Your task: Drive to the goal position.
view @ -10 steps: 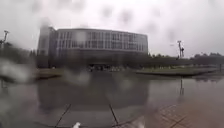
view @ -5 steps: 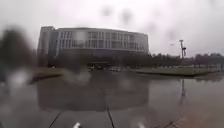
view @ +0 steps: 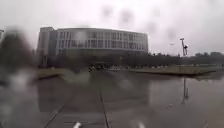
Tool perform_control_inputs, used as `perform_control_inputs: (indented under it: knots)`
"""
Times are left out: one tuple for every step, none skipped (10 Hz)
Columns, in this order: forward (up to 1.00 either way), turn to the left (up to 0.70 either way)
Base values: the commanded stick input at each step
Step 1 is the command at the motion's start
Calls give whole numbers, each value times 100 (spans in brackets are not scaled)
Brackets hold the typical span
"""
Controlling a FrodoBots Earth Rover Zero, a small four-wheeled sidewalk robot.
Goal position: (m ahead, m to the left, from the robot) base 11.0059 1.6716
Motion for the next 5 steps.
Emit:
perform_control_inputs:
  knots:
    - [70, 1]
    - [70, 1]
    - [70, 1]
    - [70, 1]
    - [70, 1]
